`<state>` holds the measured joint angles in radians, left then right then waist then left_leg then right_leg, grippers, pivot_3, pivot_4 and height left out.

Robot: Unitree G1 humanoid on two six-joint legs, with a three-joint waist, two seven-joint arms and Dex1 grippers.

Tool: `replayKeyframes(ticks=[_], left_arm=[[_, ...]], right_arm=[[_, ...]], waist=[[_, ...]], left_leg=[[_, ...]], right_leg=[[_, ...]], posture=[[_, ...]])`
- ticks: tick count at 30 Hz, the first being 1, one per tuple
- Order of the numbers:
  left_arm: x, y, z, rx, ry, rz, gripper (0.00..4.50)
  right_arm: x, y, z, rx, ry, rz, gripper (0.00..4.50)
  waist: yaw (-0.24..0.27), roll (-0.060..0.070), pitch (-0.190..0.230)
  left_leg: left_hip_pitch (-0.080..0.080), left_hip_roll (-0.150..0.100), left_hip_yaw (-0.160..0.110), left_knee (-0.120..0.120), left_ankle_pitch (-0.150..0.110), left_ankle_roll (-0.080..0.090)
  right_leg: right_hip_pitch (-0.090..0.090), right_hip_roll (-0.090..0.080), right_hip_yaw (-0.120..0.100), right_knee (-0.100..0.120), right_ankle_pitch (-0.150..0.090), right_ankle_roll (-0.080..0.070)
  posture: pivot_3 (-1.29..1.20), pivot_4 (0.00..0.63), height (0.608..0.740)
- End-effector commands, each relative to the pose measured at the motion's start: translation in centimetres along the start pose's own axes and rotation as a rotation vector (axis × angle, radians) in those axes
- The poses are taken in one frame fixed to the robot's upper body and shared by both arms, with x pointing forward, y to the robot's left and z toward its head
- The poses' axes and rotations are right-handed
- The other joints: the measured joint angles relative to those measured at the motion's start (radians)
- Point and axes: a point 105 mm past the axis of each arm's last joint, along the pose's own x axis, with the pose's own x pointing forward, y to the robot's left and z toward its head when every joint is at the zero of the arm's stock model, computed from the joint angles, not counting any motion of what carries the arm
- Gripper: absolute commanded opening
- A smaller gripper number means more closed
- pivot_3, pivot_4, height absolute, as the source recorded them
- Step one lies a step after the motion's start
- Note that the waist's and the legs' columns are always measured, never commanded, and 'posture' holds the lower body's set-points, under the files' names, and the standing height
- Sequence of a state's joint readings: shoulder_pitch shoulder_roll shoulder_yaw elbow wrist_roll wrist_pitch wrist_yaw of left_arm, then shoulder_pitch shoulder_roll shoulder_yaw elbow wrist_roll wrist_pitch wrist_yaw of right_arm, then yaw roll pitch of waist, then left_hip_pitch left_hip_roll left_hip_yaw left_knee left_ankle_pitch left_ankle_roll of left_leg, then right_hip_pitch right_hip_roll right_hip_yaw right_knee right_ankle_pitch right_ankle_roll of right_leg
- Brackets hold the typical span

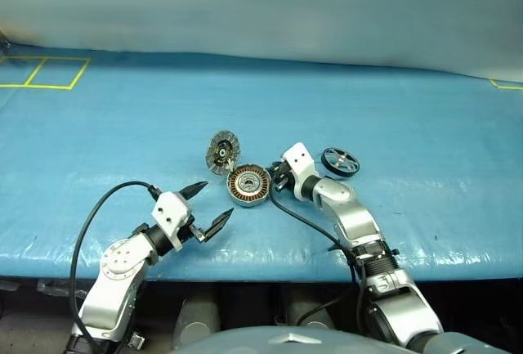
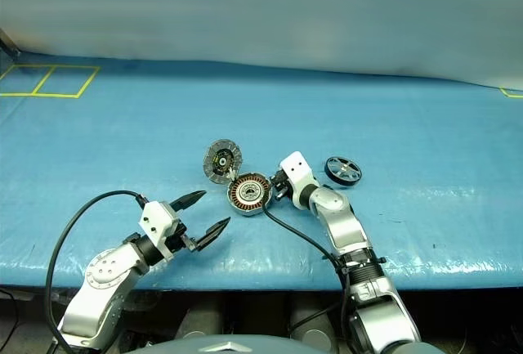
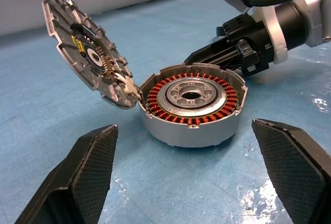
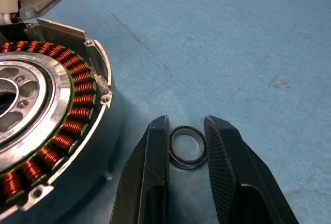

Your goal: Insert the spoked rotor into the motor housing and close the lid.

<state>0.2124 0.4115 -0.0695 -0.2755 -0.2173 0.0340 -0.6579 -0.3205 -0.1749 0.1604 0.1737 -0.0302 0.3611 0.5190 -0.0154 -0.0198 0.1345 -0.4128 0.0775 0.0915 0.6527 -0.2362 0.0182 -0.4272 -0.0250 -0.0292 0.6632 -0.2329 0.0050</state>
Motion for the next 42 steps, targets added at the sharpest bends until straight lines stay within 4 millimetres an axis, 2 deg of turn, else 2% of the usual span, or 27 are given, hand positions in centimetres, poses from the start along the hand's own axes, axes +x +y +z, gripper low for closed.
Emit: replayKeyframes(ticks=[1, 4, 6, 10, 14, 17, 27, 42], left_arm=[[0.1, -0.2, 0.6, 0.008, -0.032, -0.007, 4.50], [0.0, -0.2, 0.6, 0.009, -0.034, -0.001, 4.50], [-0.1, -0.1, 0.6, 0.014, -0.033, 0.000, 4.50], [-0.2, -0.1, 0.5, 0.012, -0.027, 0.002, 4.50], [-0.2, -0.1, 0.5, 0.008, -0.024, 0.001, 4.50], [-0.2, -0.1, 0.4, 0.000, -0.020, 0.001, 4.50], [-0.5, -0.3, 0.2, -0.024, -0.007, -0.010, 4.50], [-1.1, -0.3, 0.0, -0.029, 0.007, 0.003, 4.50]], right_arm=[[-1.4, -0.9, 1.7, -0.047, -0.050, -0.065, 0.66], [-2.9, -1.4, 3.4, -0.064, -0.089, -0.141, 0.66], [-3.8, -0.6, 4.3, -0.070, -0.124, -0.143, 0.66], [-5.1, 2.3, 5.9, -0.082, -0.170, -0.083, 0.66], [-4.9, 5.1, 6.6, -0.071, -0.182, -0.009, 0.66], [-3.7, 6.6, 5.9, -0.061, -0.155, 0.022, 0.66], [-1.0, 7.8, 5.0, 0.034, -0.114, 0.060, 0.66], [-0.3, 8.8, 3.3, 0.037, -0.054, 0.102, 0.66]], waist=[[0.001, 0.000, 0.000], [0.001, 0.000, 0.000], [0.000, 0.000, 0.000], [0.001, 0.000, 0.000], [-0.001, 0.000, 0.000], [0.000, 0.000, 0.000], [0.000, 0.000, 0.000], [-0.005, 0.000, 0.000]], left_leg=[[0.000, 0.000, 0.000, 0.000, 0.000, 0.000], [-0.001, 0.000, 0.000, 0.000, 0.000, 0.000], [-0.001, 0.000, 0.001, 0.000, 0.000, 0.000], [-0.001, 0.001, 0.000, 0.000, 0.000, 0.000], [-0.001, 0.001, 0.000, 0.000, 0.000, 0.000], [0.000, 0.001, 0.000, 0.000, 0.000, 0.000], [-0.002, 0.001, 0.000, 0.000, 0.000, 0.000], [-0.001, 0.001, 0.000, 0.000, 0.000, 0.000]], right_leg=[[0.000, 0.000, 0.000, 0.000, 0.000, 0.000], [-0.001, 0.000, 0.000, 0.000, 0.000, 0.000], [-0.002, 0.000, 0.000, 0.000, 0.000, 0.000], [-0.002, 0.000, -0.001, 0.000, -0.001, 0.000], [-0.002, 0.000, -0.001, 0.000, -0.001, -0.001], [-0.001, 0.000, -0.001, 0.000, -0.001, 0.000], [-0.002, 0.000, -0.001, -0.001, -0.001, -0.001], [-0.001, 0.000, -0.002, -0.001, -0.001, -0.001]], posture=[[0.00, 0.150, 0.740], [0.00, 0.150, 0.740], [0.00, 0.150, 0.740], [0.00, 0.150, 0.740], [0.00, 0.150, 0.740], [0.00, 0.150, 0.740], [0.00, 0.150, 0.740], [0.00, 0.150, 0.740]])
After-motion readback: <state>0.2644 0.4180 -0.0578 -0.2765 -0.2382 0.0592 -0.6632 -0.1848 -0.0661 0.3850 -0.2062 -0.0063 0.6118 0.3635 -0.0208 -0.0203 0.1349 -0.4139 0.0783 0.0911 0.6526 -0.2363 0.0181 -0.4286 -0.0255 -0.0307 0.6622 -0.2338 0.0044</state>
